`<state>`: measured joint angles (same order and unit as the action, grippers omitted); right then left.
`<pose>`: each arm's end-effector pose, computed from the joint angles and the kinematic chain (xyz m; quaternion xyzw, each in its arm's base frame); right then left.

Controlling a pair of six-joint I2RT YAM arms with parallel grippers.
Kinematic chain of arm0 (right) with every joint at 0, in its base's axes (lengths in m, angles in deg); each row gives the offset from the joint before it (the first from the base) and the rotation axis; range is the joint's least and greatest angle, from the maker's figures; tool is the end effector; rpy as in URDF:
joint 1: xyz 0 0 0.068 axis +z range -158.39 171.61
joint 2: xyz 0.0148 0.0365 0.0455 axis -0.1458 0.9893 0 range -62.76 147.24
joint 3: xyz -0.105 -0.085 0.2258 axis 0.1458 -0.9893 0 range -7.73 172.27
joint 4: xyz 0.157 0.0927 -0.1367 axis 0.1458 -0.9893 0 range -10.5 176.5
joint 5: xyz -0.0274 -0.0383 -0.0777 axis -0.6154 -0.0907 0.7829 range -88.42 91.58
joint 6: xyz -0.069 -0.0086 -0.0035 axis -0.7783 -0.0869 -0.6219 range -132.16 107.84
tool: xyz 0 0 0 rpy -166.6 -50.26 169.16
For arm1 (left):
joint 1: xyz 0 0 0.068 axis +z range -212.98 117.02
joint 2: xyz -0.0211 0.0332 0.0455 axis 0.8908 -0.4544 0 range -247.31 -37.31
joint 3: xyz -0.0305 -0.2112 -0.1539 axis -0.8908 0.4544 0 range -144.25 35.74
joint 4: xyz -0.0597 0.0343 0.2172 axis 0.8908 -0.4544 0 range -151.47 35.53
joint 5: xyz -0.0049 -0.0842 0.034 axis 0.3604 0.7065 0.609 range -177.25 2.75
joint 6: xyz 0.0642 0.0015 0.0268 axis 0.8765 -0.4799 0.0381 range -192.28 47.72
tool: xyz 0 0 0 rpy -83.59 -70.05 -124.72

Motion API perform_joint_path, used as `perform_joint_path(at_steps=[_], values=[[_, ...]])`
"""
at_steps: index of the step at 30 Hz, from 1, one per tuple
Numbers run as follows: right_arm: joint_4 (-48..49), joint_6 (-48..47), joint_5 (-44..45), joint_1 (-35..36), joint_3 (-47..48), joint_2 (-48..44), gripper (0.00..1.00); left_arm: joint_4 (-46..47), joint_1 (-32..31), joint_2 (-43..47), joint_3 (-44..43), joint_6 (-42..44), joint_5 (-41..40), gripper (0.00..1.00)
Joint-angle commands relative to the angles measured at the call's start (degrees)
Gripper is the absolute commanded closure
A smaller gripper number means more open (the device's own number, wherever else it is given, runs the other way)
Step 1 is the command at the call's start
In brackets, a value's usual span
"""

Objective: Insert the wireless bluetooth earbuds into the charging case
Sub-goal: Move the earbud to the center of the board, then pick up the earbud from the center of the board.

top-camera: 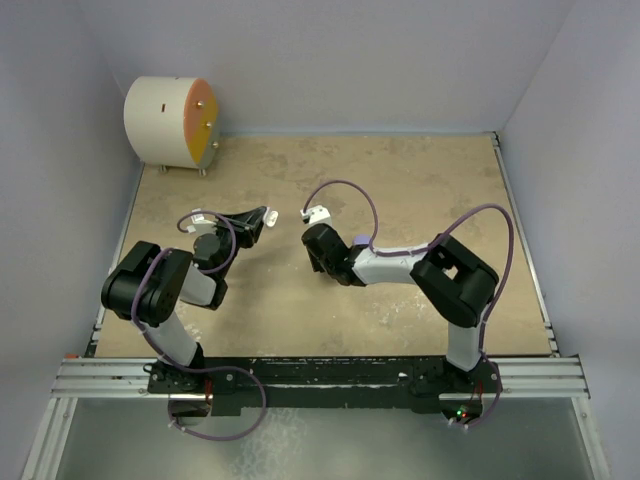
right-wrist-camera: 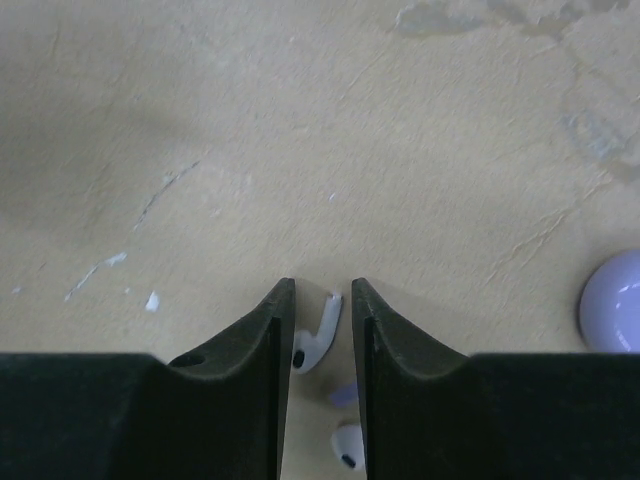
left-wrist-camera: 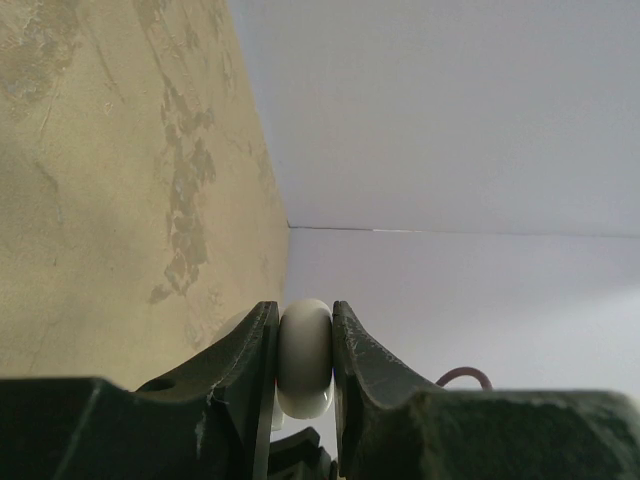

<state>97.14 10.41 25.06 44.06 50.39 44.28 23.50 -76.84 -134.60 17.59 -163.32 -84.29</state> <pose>0.2468 0.2841 0.1604 -0.1414 0.8741 0.1147 0.4503 0.2721 -0.0703 0.1690 -0.4312 0.5694 -0.5659 0.4118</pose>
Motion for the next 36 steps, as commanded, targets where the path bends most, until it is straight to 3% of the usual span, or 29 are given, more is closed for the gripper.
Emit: perform_joint_path(at_steps=[1,10,13,17,19,24,29,36], values=[[0.7,-4.9,1.0,-2.6,3.3,3.3,0.68,4.7,0.6,-0.5,-0.6,-0.9,0.9,1.0],[2.0,-8.7,1.2,-5.6,9.6,5.5,0.67,4.5,1.1,0.6,0.0,-0.7,1.1,1.0],[1.1,-9.2,1.0,-5.6,10.2,3.4,0.6,3.9,1.3,1.3,0.4,-0.6,0.9,1.0],[-0.7,-9.1,-0.2,-5.6,9.3,0.0,0.43,3.9,1.3,1.6,0.6,-0.5,0.8,1.0],[-1.2,-8.5,-0.8,-5.6,8.1,-2.4,0.4,4.0,1.3,1.6,0.7,-0.6,0.8,1.0],[-4.5,-7.4,-1.1,-5.5,4.6,-8.3,0.41,4.2,1.3,1.7,0.8,-0.7,0.8,1.0],[-6.3,-6.1,-3.3,-4.0,-1.0,-14.0,0.48,4.1,1.3,1.5,0.6,-0.7,0.9,1.0],[-10.1,-4.3,-2.9,0.8,-3.7,-15.3,0.53,4.7,1.3,1.0,0.5,-0.9,0.9,1.0]])
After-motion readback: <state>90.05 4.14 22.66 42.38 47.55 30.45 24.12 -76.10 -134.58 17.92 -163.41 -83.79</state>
